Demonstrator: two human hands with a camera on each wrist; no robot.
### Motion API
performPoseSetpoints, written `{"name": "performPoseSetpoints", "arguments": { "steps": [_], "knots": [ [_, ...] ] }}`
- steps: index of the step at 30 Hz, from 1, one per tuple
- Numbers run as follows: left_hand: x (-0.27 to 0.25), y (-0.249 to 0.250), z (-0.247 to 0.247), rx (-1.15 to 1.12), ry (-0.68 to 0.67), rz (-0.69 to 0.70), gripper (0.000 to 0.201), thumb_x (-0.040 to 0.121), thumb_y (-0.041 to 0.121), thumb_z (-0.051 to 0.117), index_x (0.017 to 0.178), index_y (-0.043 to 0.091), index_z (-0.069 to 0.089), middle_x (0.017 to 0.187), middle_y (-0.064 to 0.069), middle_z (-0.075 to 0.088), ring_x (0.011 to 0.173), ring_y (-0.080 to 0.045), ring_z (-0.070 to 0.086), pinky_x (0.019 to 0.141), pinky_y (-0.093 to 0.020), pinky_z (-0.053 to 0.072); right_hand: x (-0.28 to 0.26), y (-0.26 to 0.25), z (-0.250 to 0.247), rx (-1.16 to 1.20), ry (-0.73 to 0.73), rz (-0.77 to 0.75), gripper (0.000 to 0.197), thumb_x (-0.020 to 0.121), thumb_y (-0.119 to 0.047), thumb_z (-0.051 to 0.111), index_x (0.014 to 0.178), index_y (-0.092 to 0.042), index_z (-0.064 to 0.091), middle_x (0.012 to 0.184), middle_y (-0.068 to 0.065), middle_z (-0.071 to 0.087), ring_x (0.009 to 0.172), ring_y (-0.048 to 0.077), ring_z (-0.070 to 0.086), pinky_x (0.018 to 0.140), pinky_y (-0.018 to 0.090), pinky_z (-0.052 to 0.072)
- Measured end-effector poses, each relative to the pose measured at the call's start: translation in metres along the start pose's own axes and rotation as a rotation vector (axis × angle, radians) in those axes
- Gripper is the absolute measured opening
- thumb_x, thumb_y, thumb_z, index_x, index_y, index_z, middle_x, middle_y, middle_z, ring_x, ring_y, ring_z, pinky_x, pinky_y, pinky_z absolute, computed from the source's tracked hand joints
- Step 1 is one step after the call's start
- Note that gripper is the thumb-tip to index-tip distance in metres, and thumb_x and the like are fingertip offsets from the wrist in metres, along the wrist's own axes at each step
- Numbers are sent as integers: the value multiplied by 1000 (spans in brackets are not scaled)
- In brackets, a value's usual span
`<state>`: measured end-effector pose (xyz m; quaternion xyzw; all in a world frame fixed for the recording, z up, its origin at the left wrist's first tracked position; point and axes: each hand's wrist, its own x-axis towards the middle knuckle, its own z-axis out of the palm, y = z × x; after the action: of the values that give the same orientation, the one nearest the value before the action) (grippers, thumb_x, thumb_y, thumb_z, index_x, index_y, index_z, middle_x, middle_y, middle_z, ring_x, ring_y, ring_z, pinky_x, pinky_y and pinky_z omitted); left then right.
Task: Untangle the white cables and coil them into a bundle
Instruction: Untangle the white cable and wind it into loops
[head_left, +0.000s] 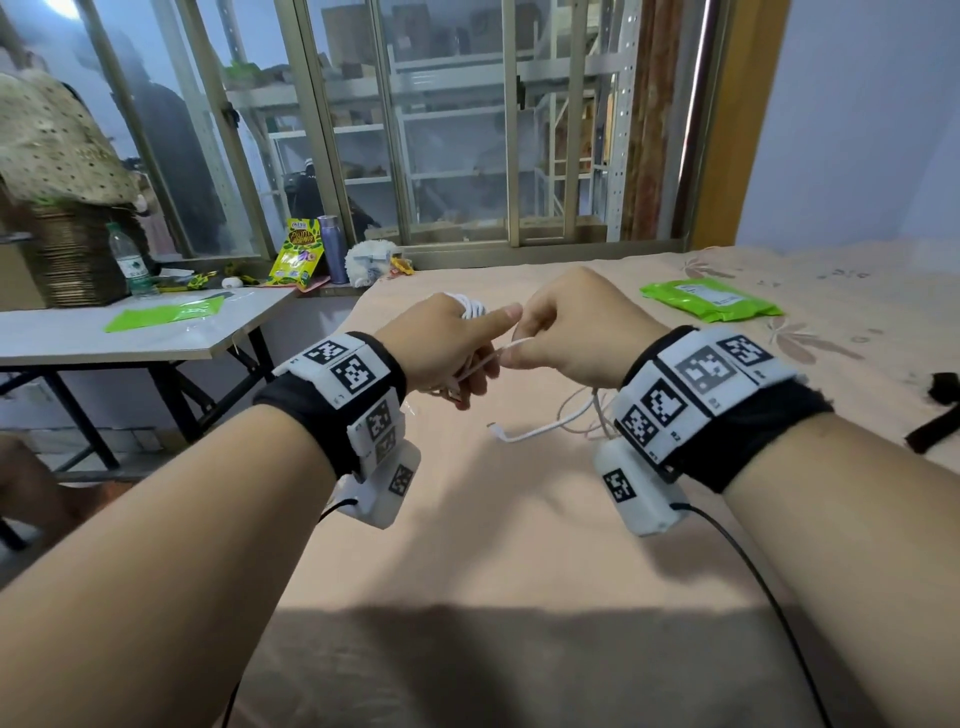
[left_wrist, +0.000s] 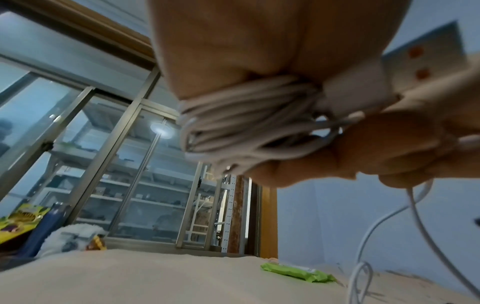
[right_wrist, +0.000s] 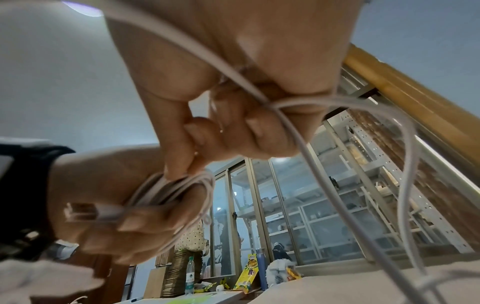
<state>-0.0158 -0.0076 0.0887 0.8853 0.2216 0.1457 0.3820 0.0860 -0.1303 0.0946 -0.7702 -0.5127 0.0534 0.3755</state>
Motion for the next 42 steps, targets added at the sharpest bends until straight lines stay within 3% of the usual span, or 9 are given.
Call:
{"name": "performPoseSetpoints", "arguments": {
  "steps": [7, 11, 16, 19, 22, 29, 33, 38, 42],
  "knots": [
    [-10, -4, -5, -213, -372, -92, 75, 93, 66, 24, 65, 5, 58, 42, -5, 48, 34, -18, 46, 40, -20, 28, 2, 3, 6, 159, 128, -174, 9, 74, -16, 80, 70, -20, 72, 67, -4, 68, 65, 9, 61, 66, 27, 52],
    [-16, -11, -10, -369, -520, -22, 63, 93, 57, 37, 62, 7, 61, 40, -4, 45, 33, -20, 50, 45, -29, 25, 8, 9, 4, 311, 247, -150, 16, 73, -20, 82, 71, -9, 71, 59, -6, 60, 52, -1, 49, 54, 14, 41],
    [-21, -6, -12, -688, -632, 63, 37, 80, 34, 68, 68, 0, 58, 42, -7, 44, 34, -21, 50, 43, -23, 40, 13, 12, 18, 520, 176, -109, 23, 87, -21, 69, 73, -3, 68, 53, 1, 54, 46, 4, 40, 50, 17, 34],
    [-20, -5, -13, -808, -642, 95, 34, 70, 30, 76, 69, -1, 60, 44, -6, 48, 37, -22, 53, 45, -24, 43, 16, 12, 30, 624, 120, -103, 42, 95, -25, 57, 82, 15, 60, 63, 25, 49, 51, 22, 37, 46, 26, 29],
    [-21, -9, -12, -849, -626, 104, 30, 69, 27, 76, 71, 1, 63, 45, -5, 50, 40, -21, 56, 46, -25, 44, 17, 11, 35, 684, 83, -82, 48, 97, -25, 51, 89, 22, 56, 65, 24, 47, 56, 27, 39, 44, 25, 31],
    [-23, -10, -13, -925, -566, 153, 25, 68, 23, 74, 70, 0, 63, 46, -5, 50, 41, -21, 55, 48, -25, 45, 14, 9, 44, 767, 9, -28, 48, 100, -29, 45, 57, -16, 61, 66, 19, 46, 47, 19, 38, 43, 24, 33],
    [-22, -8, -15, -957, -530, 179, 24, 71, 23, 71, 72, 0, 64, 48, -6, 52, 43, -21, 57, 48, -26, 46, 14, 8, 49, 856, -11, -1, 56, 94, -45, 49, 45, -22, 59, 82, 27, 45, 64, 31, 39, 45, 25, 31],
    [-23, -8, -12, -985, -530, 213, 22, 73, 23, 67, 73, 1, 66, 49, -5, 53, 44, -20, 58, 49, -26, 45, 15, 13, 52, 939, -32, 62, 43, 89, -46, 53, 53, -21, 57, 88, 24, 43, 73, 31, 39, 55, 29, 36],
    [-23, -7, -10, -1089, -515, 242, 19, 75, 21, 65, 74, 2, 67, 51, -4, 55, 46, -18, 59, 51, -26, 46, 13, 16, 50, 957, -74, 93, 21, 96, -15, 46, 84, -10, 62, 85, 21, 42, 62, 21, 39, 52, 25, 39]
  ]
}}
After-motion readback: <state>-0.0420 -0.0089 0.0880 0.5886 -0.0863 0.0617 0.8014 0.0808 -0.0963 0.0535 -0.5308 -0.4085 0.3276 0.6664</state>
